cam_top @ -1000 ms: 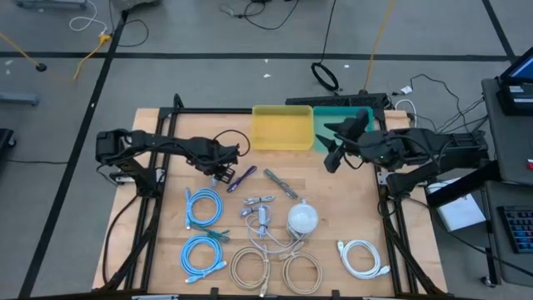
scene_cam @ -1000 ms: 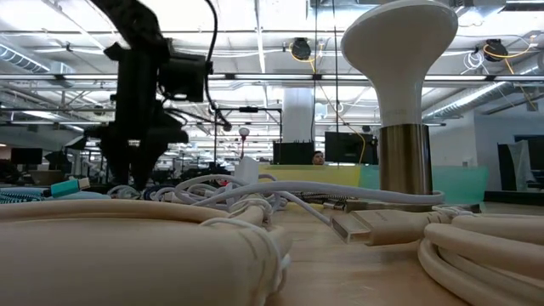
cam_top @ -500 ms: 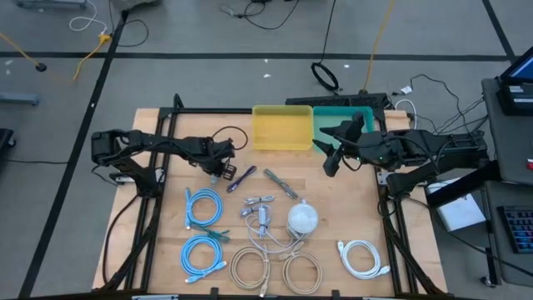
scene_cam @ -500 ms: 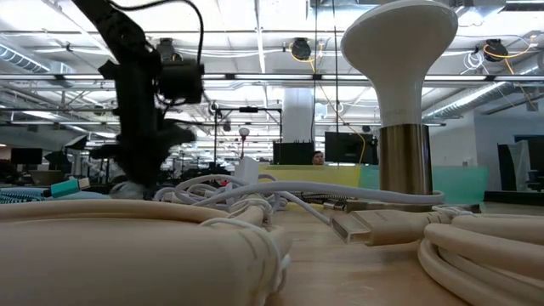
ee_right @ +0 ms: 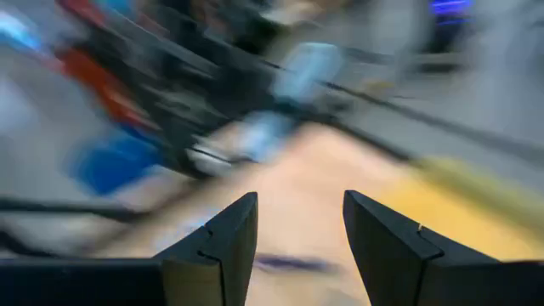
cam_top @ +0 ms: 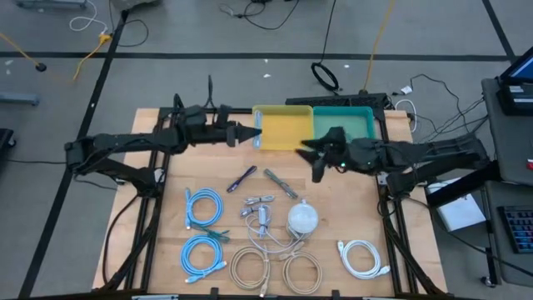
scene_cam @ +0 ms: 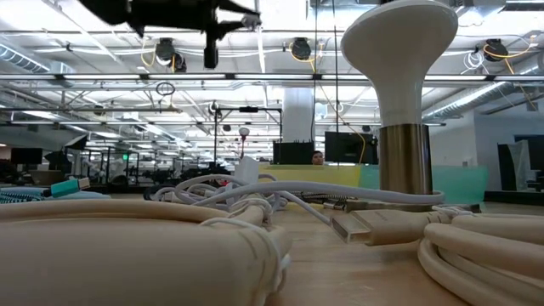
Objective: Pick & Place USB Port
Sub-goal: Put the top blue charger cable into the green bin
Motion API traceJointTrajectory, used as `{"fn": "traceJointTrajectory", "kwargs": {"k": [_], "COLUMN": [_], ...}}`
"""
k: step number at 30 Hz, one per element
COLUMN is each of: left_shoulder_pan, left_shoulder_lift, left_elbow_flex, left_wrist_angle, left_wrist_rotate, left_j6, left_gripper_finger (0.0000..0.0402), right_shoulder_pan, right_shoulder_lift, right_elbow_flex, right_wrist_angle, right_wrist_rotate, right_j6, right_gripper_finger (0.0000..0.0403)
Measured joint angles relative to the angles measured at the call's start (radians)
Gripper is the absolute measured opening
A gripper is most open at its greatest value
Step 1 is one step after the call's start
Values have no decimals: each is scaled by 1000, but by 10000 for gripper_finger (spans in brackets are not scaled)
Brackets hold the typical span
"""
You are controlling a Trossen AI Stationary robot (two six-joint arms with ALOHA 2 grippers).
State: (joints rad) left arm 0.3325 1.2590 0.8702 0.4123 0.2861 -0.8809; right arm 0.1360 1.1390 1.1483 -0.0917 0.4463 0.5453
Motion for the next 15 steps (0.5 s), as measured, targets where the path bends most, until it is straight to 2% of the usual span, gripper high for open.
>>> {"fn": "traceJointTrajectory", "kwargs": {"k": [2,4,5,7,10,15], "left_shoulder_pan": [-9,-31,-40,-64,-105,-156], "left_shoulder_lift": [9,34,43,65,74,98], "left_elbow_flex": [76,155,186,249,328,346], "left_wrist_angle": [-95,-179,-235,-312,-408,-474], "left_wrist_rotate": [29,37,49,68,59,21], "left_j6": [57,128,155,196,239,251], "left_gripper_finger": [35,35,35,35,35,35], "right_shoulder_pan": [-28,-59,-74,-102,-114,-114], "right_shoulder_lift": [9,34,45,61,65,66], "right_elbow_flex": [-114,-215,-256,-312,-344,-345], "right_wrist_angle": [334,613,693,785,828,869], "right_wrist_rotate": [-144,-219,-242,-280,-294,-298], "right_j6": [74,169,207,260,287,256], "right_gripper_finger": [169,169,169,169,170,171]}}
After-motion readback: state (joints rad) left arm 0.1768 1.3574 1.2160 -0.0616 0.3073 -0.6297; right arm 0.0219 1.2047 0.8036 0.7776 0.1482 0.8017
